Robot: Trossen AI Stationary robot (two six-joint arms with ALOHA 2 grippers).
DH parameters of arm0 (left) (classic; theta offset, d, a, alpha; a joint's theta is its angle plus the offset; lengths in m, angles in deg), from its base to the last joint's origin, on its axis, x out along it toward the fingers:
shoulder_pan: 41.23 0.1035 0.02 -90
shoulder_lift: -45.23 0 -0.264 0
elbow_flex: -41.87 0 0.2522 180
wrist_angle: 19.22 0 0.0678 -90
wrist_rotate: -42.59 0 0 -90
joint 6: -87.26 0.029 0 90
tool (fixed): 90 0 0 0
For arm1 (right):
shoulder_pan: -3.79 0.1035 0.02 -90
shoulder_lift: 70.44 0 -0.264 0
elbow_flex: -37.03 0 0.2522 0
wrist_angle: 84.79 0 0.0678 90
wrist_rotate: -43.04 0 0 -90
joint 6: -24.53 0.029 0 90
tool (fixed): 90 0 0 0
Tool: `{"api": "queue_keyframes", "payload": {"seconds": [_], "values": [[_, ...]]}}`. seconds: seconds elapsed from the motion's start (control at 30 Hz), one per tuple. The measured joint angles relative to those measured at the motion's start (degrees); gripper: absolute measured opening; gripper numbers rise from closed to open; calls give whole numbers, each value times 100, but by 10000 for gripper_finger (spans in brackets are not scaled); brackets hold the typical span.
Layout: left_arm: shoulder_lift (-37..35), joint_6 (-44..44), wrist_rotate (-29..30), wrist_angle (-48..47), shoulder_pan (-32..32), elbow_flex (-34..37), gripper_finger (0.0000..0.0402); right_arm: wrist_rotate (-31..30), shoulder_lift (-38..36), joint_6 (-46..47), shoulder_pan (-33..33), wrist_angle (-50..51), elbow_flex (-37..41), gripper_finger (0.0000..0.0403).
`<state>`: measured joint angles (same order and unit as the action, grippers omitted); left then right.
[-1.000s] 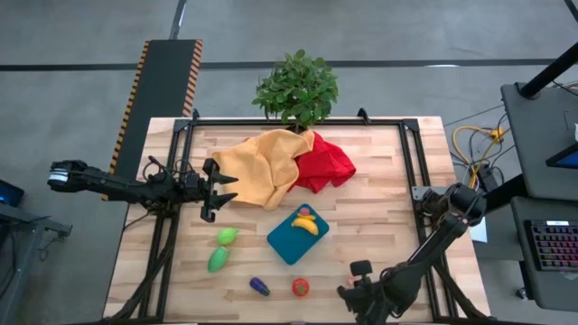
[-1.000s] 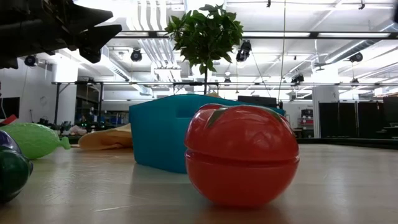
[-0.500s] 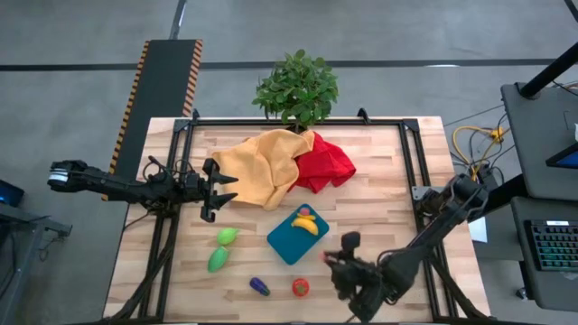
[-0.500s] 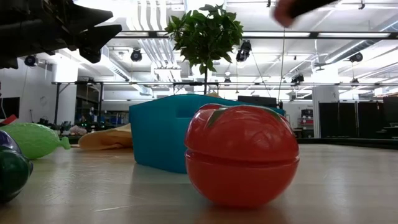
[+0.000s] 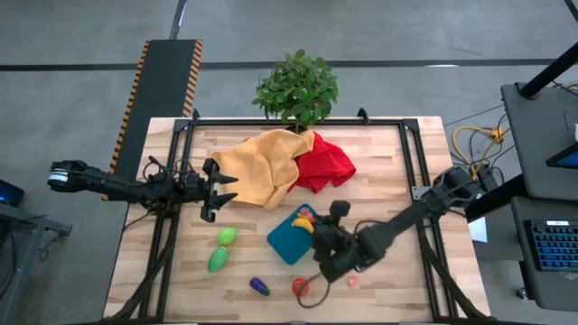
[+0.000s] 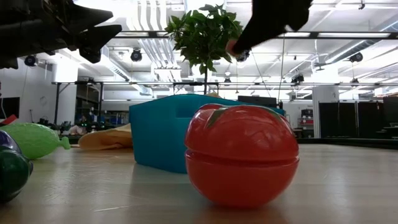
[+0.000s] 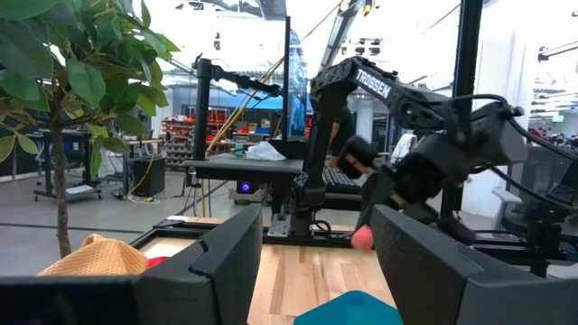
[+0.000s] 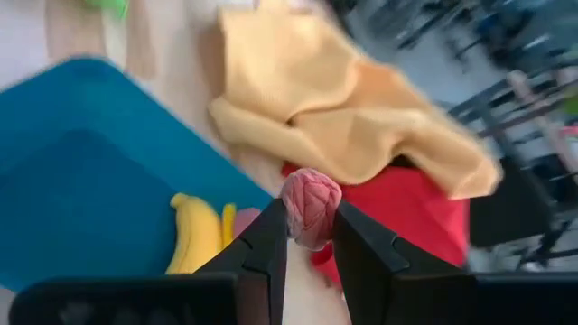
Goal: Pick and placing Produce into tupperware
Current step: Put the bottom pink peach into the blue bin
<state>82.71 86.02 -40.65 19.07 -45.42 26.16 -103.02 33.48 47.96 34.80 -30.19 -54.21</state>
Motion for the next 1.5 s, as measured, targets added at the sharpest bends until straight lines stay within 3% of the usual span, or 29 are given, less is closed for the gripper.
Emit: {"api": "queue_keyframes", "payload": {"seconds": [0.17,0.27,0.83,1.17,1.5], "values": [[0,0,-1,-2,0,0,196,1511,7,-441,-436,-150,0,73],[0,0,0,-2,0,0,196,2032,7,-681,-618,-290,33,73],[0,0,-2,-7,0,0,196,3397,11,-1164,-1318,-345,301,73],[2,0,-2,-7,-1,0,196,3415,11,-1159,-1380,-361,313,75],[1,0,-2,-8,0,0,196,3358,11,-1164,-1380,-363,315,113]]}}
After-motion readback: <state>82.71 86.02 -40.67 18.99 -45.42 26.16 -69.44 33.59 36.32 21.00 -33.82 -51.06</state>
